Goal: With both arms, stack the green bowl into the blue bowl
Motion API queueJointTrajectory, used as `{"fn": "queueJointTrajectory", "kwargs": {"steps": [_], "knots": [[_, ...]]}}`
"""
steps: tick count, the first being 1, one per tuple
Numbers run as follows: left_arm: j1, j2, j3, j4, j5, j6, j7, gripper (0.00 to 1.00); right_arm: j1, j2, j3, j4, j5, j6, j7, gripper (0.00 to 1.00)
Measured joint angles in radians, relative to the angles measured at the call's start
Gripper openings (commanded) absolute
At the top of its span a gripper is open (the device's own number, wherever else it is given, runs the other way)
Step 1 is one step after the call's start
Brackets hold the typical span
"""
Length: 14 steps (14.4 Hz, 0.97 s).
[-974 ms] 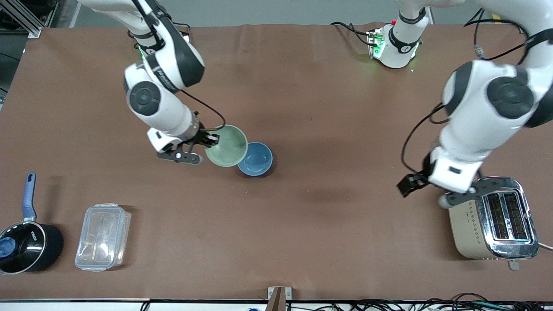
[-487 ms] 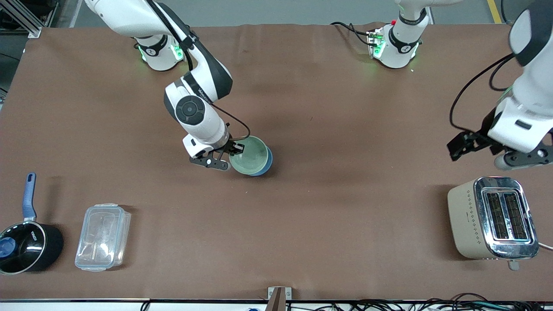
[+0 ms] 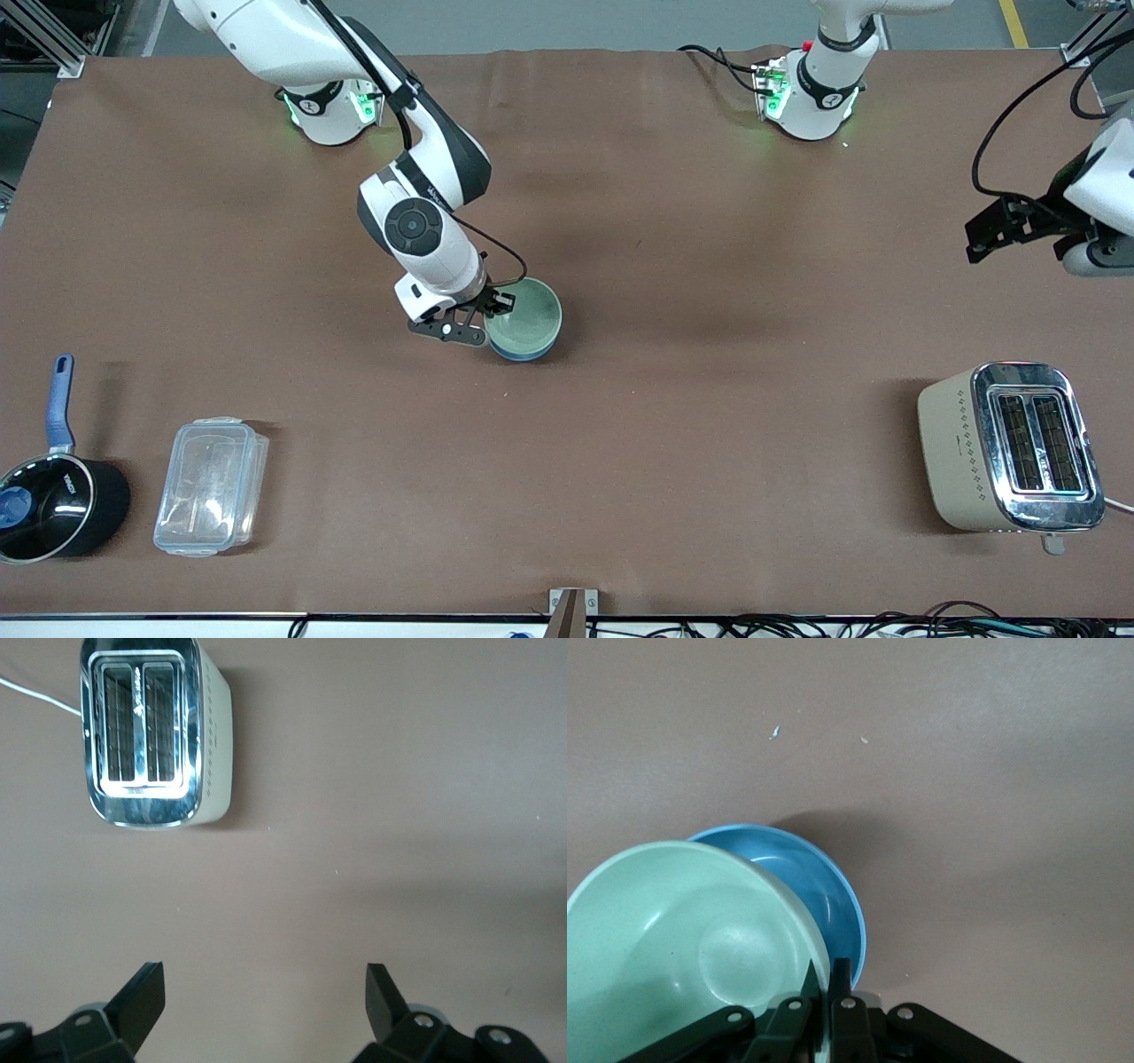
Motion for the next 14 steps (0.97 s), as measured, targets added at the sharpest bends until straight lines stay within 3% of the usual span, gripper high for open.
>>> {"fn": "queueJointTrajectory", "kwargs": {"steps": [5, 8, 9, 10, 13, 14], "knots": [[-0.001, -0.107, -0.003, -0.120, -0.045, 0.002, 0.000, 1.00, 0.003, 0.007, -0.001, -0.014, -0.003, 0.035, 0.003, 0.02], [-0.002, -0.127, -0.020, -0.146, -0.046, 0.005, -0.007, 1.00, 0.003, 0.017, -0.001, -0.015, -0.003, 0.050, 0.004, 0.09], [-0.003, -0.127, -0.024, -0.147, -0.046, 0.007, -0.007, 1.00, 0.003, 0.019, -0.002, -0.017, -0.004, 0.051, 0.004, 0.17], [-0.004, -0.127, -0.026, -0.148, -0.046, 0.009, -0.007, 1.00, 0.003, 0.020, -0.002, -0.019, -0.004, 0.051, 0.004, 0.31], [-0.005, -0.127, -0.025, -0.150, -0.046, 0.012, -0.007, 1.00, 0.003, 0.020, -0.004, -0.021, -0.004, 0.052, 0.011, 0.96], [-0.004, -0.127, -0.025, -0.150, -0.046, 0.013, -0.006, 1.00, 0.003, 0.020, -0.006, -0.021, -0.004, 0.052, 0.020, 1.00]]}}
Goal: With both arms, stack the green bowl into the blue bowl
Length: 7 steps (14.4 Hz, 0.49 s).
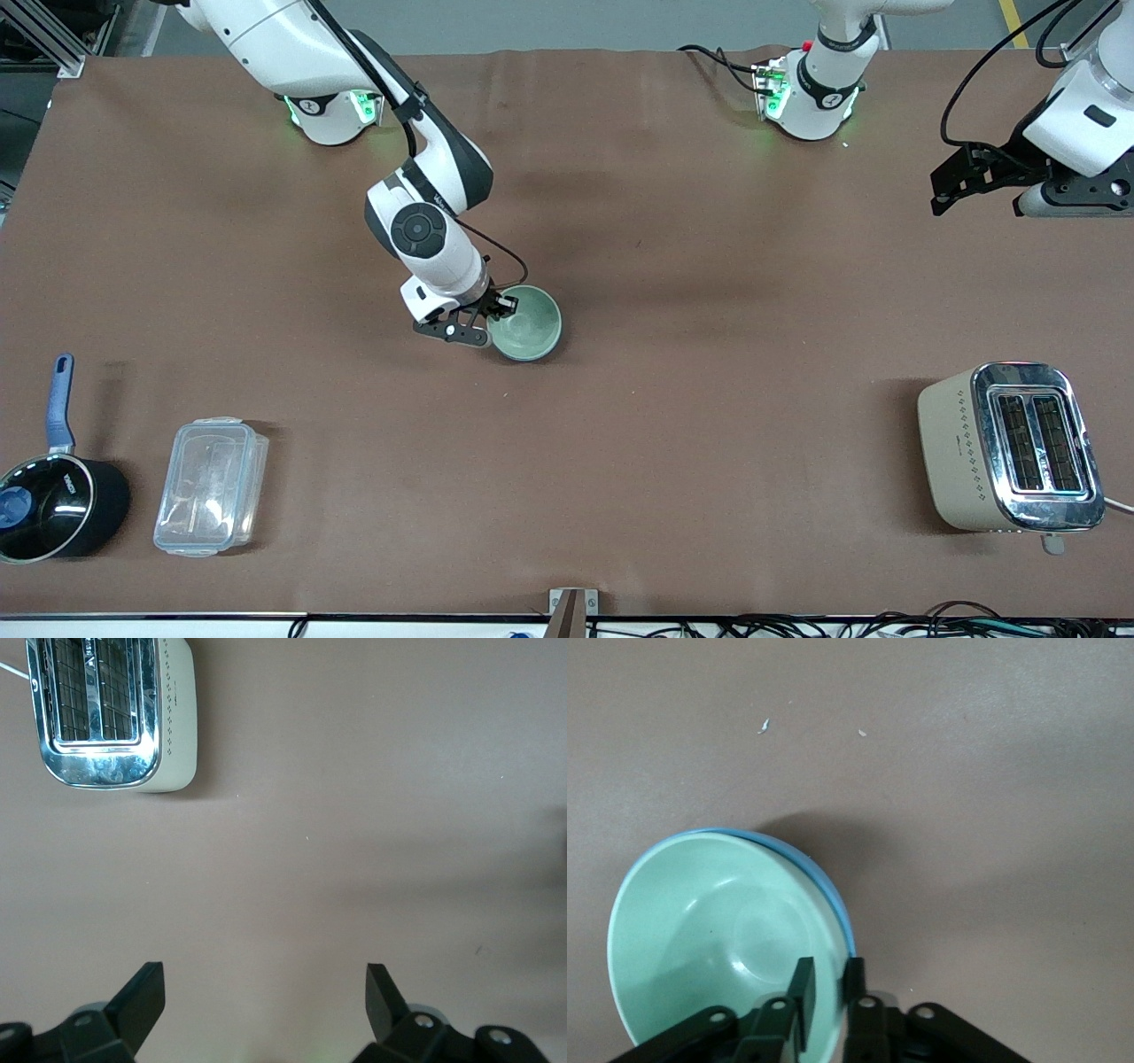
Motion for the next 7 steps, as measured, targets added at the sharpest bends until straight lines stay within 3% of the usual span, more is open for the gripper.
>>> {"fn": "queueJointTrajectory", "kwargs": {"steps": [3, 5, 7], "knots": [[0.001, 0.000, 0.002, 0.000, 0.000, 0.004, 0.002, 1.00, -0.012, -0.007, -0.005, 0.015, 0.000, -0.041, 0.014, 1.00], [0.002, 0.000, 0.002, 0.000, 0.000, 0.004, 0.002, 1.00, -0.034, -0.044, -0.006, 0.056, -0.017, -0.164, 0.015, 1.00], [0.002, 0.000, 0.002, 0.000, 0.000, 0.006, 0.003, 1.00, -0.072, -0.132, -0.008, 0.086, -0.090, -0.292, 0.016, 1.00]]}}
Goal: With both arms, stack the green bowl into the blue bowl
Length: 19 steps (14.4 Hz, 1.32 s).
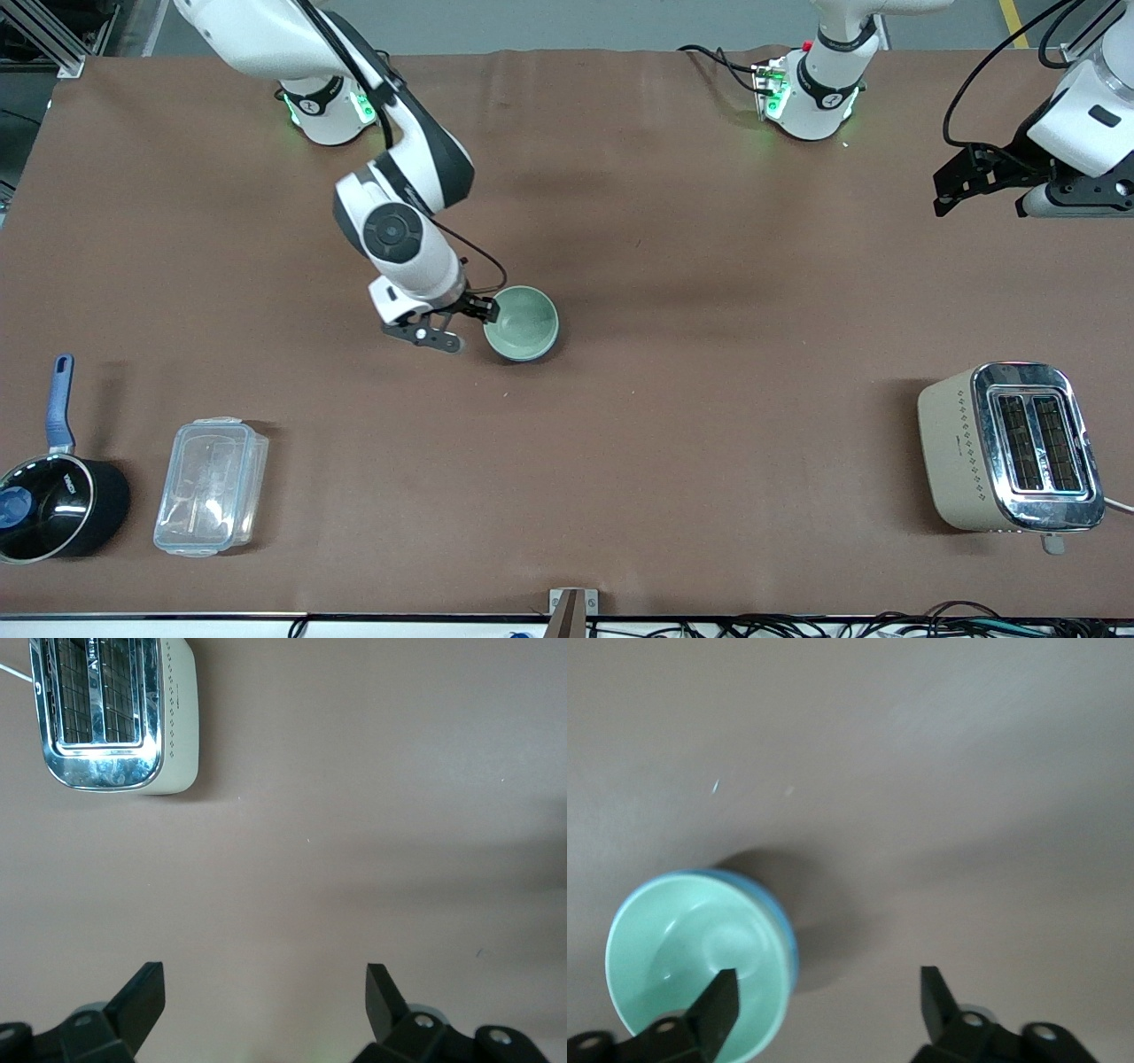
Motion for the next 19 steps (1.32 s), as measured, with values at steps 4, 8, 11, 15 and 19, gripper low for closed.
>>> {"fn": "queueJointTrajectory", "kwargs": {"steps": [4, 8, 11, 15, 19], "knots": [[0.000, 0.003, -0.001, 0.009, 0.000, 0.004, 0.001, 1.00, -0.133, -0.234, -0.006, 0.008, -0.097, -0.171, -0.173, 1.00], [0.000, 0.005, 0.000, 0.016, 0.000, 0.004, 0.001, 1.00, -0.207, -0.369, -0.105, 0.028, -0.084, -0.283, -0.384, 1.00], [0.000, 0.010, 0.000, 0.020, 0.000, 0.004, 0.001, 1.00, -0.209, -0.382, -0.209, 0.138, -0.017, -0.431, -0.559, 1.00], [0.000, 0.016, 0.001, 0.034, 0.000, 0.004, 0.001, 1.00, -0.216, -0.384, -0.317, 0.308, 0.014, -0.592, -0.754, 1.00], [0.001, 0.027, 0.001, 0.048, 0.000, 0.002, 0.001, 1.00, -0.237, -0.375, -0.319, 0.334, 0.047, -0.617, -0.778, 1.00]]}}
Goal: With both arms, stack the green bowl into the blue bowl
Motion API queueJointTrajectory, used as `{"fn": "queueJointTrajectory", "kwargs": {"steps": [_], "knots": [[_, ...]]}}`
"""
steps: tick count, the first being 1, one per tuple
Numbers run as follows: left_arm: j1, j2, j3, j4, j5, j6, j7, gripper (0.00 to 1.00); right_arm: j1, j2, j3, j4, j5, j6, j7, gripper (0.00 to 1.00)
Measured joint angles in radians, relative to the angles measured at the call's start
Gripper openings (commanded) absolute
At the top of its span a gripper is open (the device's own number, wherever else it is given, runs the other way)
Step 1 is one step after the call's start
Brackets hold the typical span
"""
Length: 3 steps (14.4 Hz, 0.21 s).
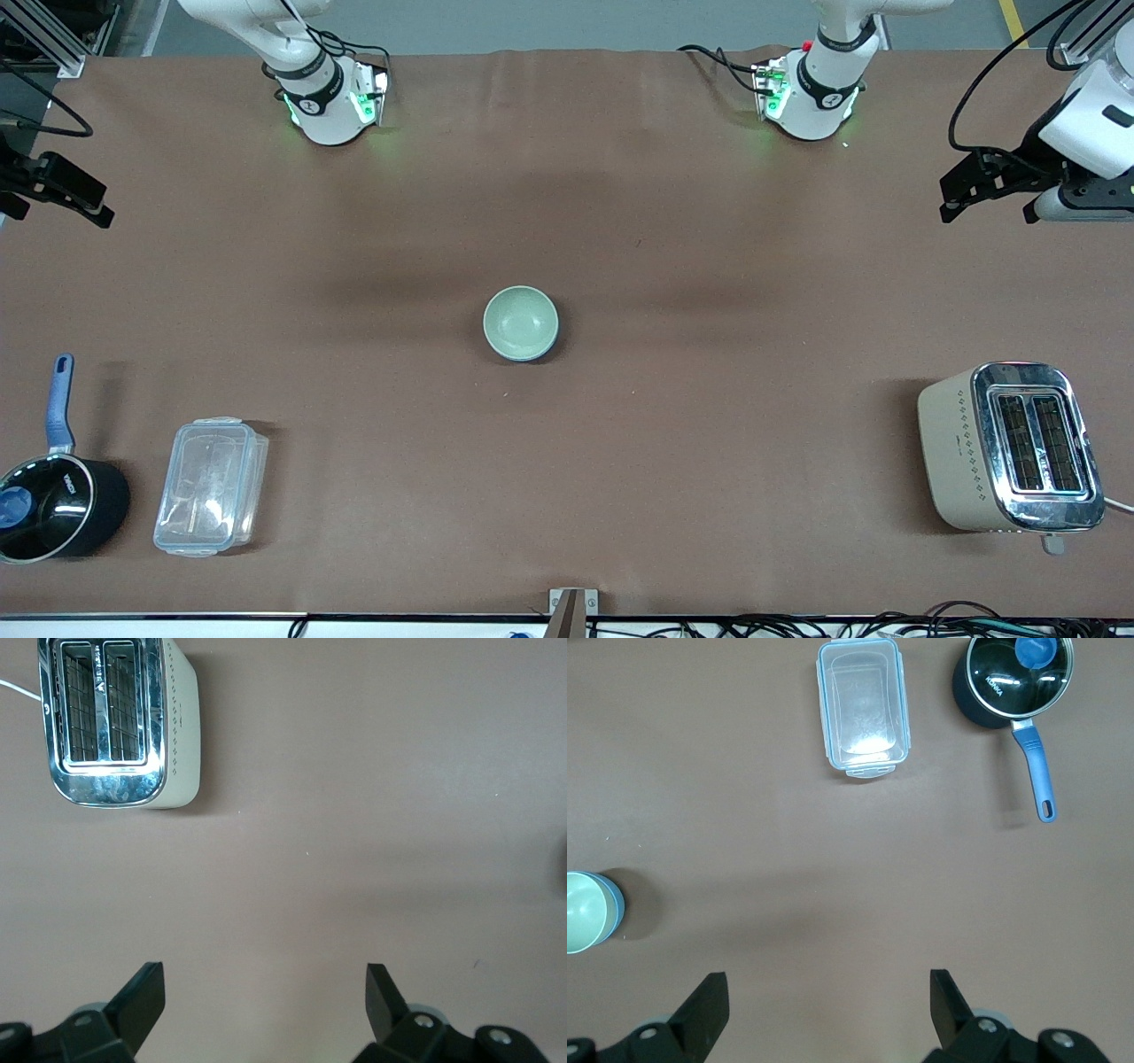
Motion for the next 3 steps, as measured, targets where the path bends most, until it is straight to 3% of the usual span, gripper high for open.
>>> {"fn": "queueJointTrajectory", "kwargs": {"steps": [3], "knots": [[0.000, 0.002, 0.000, 0.002, 0.000, -0.001, 0.000, 1.00, 0.000, 0.013, 0.005, 0.001, 0.001, 0.000, 0.000, 1.00]]}}
